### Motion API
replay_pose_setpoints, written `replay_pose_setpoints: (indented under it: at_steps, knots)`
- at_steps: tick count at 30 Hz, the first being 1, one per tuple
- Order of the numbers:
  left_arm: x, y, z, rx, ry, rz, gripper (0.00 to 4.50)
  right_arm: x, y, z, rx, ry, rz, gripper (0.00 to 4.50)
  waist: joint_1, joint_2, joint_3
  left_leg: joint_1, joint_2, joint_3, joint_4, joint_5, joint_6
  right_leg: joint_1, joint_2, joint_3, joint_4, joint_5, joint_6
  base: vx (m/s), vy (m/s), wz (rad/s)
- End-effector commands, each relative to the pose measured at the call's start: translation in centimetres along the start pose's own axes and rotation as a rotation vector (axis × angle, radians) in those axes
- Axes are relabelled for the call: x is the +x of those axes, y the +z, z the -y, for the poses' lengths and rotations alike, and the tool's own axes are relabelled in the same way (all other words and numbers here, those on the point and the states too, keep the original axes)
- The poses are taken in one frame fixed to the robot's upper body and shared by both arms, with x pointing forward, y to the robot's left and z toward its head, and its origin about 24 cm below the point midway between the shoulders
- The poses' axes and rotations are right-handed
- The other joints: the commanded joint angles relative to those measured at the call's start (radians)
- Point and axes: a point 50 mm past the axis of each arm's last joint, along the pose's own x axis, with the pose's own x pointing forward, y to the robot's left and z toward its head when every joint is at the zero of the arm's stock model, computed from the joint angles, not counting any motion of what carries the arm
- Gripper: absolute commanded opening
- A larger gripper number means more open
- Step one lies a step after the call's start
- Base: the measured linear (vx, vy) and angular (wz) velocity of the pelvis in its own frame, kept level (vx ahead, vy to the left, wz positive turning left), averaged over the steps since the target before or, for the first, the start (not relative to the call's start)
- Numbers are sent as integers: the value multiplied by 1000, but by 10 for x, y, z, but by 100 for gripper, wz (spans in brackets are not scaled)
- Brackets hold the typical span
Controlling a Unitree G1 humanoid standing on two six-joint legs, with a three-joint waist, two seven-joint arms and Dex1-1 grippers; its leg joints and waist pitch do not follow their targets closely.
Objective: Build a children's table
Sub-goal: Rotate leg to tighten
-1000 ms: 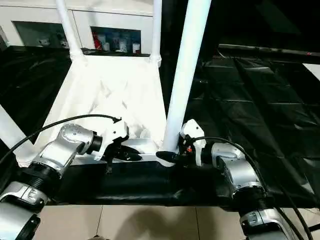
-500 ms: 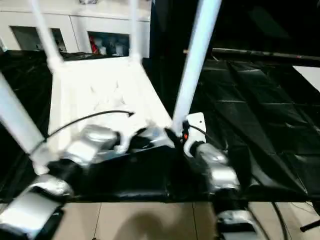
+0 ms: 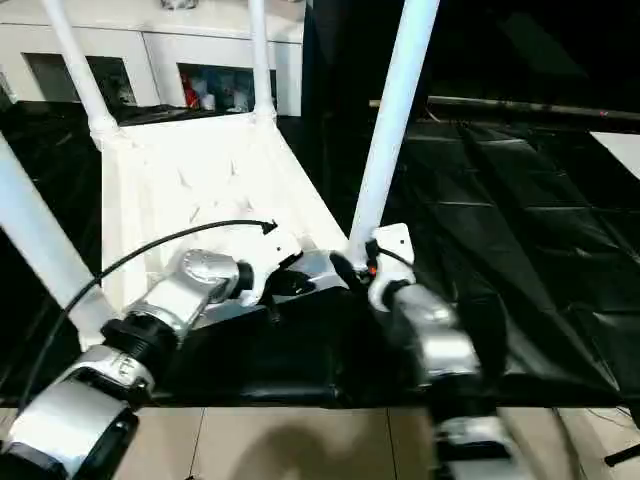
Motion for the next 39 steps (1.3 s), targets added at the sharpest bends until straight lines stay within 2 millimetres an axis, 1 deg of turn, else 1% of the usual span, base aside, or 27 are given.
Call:
replay_pose_setpoints:
  at_steps: [1, 3, 4, 5, 6, 7, 8, 9, 11, 12, 14, 16, 19, 20, 21, 23, 25, 27, 29, 30, 31, 32, 34, 35, 36, 37, 39]
  knots:
    - [-3, -14, 5, -24, -43, 14, 0, 2, 5, -15, -30, 175, 6, 385, 8, -15, -39, -3, 17, -8, -58, -263, 64, 38, -41, 29, -94, -278, -163, 0, 0, 0]
    - [-6, -14, 5, -13, -74, 29, 0, -1, 5, -12, -42, 197, -1, 385, 9, -15, -40, -3, 18, -8, -58, -247, 66, 40, -43, 29, -91, -268, -174, 0, 0, 0]
    - [-14, -16, 7, -6, -150, 44, 0, -8, 6, -7, -66, 239, -19, 385, 7, -16, -41, -8, 20, -9, -58, -237, 67, 44, -44, 29, -87, -255, -182, 0, 0, 0]
    - [-17, -17, 8, -2, -181, 43, 0, -11, 7, -6, -74, 258, -25, 385, 5, -13, -39, -8, 21, -10, -60, -237, 68, 42, -44, 27, -87, -264, -183, 0, 0, 0]
    - [-23, -20, 8, 2, -212, 30, 0, -14, 8, -3, -74, 281, -34, 385, 5, -12, -40, -5, 21, -8, -59, -239, 67, 39, -43, 28, -88, -262, -185, 0, 0, 0]
    - [-23, -20, 8, 2, -212, 30, 0, -14, 8, -3, -74, 281, -34, 385, 6, -12, -41, 0, 23, -7, -57, -239, 66, 37, -44, 29, -86, -245, -200, 0, 0, 0]
    - [-24, -21, 7, 2, -215, 23, 0, -16, 9, -2, -70, 286, -36, 385, 5, -13, -42, -3, 23, -6, -56, -220, 66, 39, -42, 30, -79, -198, -215, 0, 0, 0]
    - [-27, -23, 6, 0, -218, 20, 0, -18, 10, 0, -65, 306, -42, 385, 7, -11, -42, 1, 24, -5, -55, -216, 69, 36, -40, 29, -77, -170, -228, 0, 0, 0]
    - [-29, -24, 6, -3, -224, 20, 0, -18, 10, 1, -66, 317, -41, 385, 9, -10, -42, 0, 25, -4, -55, -212, 72, 38, -40, 29, -73, -146, -240, 0, 0, 0]
    - [-30, -24, 6, -3, -228, 21, 0, -18, 11, 1, -68, 319, -39, 370, 9, -11, -42, -2, 25, -4, -54, -211, 71, 39, -40, 28, -72, -140, -242, 0, 0, 0]
    - [-29, -24, 6, -2, -230, 22, 0, -18, 11, 1, -60, 320, -32, 370, 10, -11, -41, -1, 25, -4, -54, -215, 69, 39, -42, 29, -72, -145, -242, 0, 0, 0]
    - [-30, -24, 7, 0, -240, 25, 0, -18, 11, -2, -40, 346, -24, 343, 11, -12, -41, 0, 24, -3, -54, -230, 67, 39, -43, 29, -75, -171, -237, 0, 0, 0]
    - [-30, -25, 7, 0, -242, 24, 0, -18, 6, -4, -40, 359, -34, 330, 14, -11, -41, 1, 25, -3, -55, -229, 61, 38, -44, 30, -77, -193, -226, 0, 0, 0]
    - [-30, -25, 7, 0, -243, 23, 0, -18, 5, -4, -40, 359, -36, 323, 15, -10, -41, 0, 25, -3, -55, -224, 58, 38, -44, 30, -76, -186, -226, 0, 0, 0]
    - [-30, -25, 7, 1, -243, 23, 0, -18, 5, -4, -39, 360, -37, 301, 15, -11, -41, 0, 25, -3, -55, -222, 57, 38, -43, 30, -76, -181, -226, 0, 0, 0]
    - [-29, -25, 8, -1, -238, 22, 0, -18, 4, -3, -37, 349, -39, 295, 15, -10, -42, 0, 25, -3, -54, -213, 58, 39, -42, 30, -73, -160, -230, 0, 0, 0]
    - [-25, -25, 7, -6, -208, 18, 0, -17, 0, -2, -41, 297, -47, 282, 16, -11, -42, 0, 23, -2, -53, -208, 60, 39, -42, 30, -73, -149, -232, 0, 0, 0]
    - [-20, -23, 7, -15, -169, 22, 0, -14, -6, 0, -40, 216, -60, 274, 15, -11, -40, 0, 23, -2, -55, -223, 54, 36, -43, 30, -77, -181, -225, 0, 0, 0]
    - [-15, -21, 7, -20, -139, 26, 0, -10, -10, 1, -23, 145, -65, 274, 11, -12, -36, 1, 22, -5, -60, -260, 32, 33, -45, 30, -88, -283, -194, 0, 0, 0]
    - [-12, -19, 7, -23, -125, 27, 0, -8, -12, 1, -12, 115, -65, 273, 10, -13, -37, 2, 22, -7, -60, -275, 25, 34, -47, 30, -91, -328, -178, 0, 0, 0]
    - [-7, -17, 7, -30, -98, 29, 0, -5, -15, -1, 10, 67, -62, 272, 8, -14, -36, 2, 21, -6, -60, -278, 24, 32, -46, 31, -92, -336, -172, 0, 0, 0]
    - [-1, -14, 8, -39, -73, 32, 0, -2, -17, -2, 34, 24, -58, 271, 7, -11, -36, 4, 21, -7, -61, -282, 21, 28, -46, 32, -95, -349, -167, 0, 0, 0]
    - [8, -9, 10, -57, -35, 37, 0, 4, -22, -6, 93, -60, -51, 270, 2, -12, -35, 4, 20, -8, -63, -294, 11, 29, -43, 32, -96, -357, -158, 0, 0, 0]
    - [18, -3, 11, -85, 23, 41, 0, 11, -25, -11, 144, -156, -44, 270, -2, -11, -34, 5, 19, -8, -64, -299, 8, 25, -41, 33, -96, -359, -156, 0, 0, 0]
    - [18, -3, 11, -85, 23, 41, 0, 11, -25, -11, 144, -156, -44, 270, -2, -12, -35, 5, 18, -9, -64, -301, 6, 27, -42, 32, -97, -364, -153, 0, 0, 0]
    - [25, 1, 12, -101, 59, 45, 0, 16, -27, -14, 177, -216, -39, 270, 0, -9, -37, 5, 18, -10, -64, -298, 7, 29, -44, 31, -98, -365, -151, 0, 0, 0]
    - [33, 7, 15, -116, 99, 50, 0, 24, -27, -21, 252, -274, -28, 270, -2, -5, -35, 8, 18, -9, -65, -305, 7, 25, -41, 32, -99, -349, -154, 0, 0, 0]
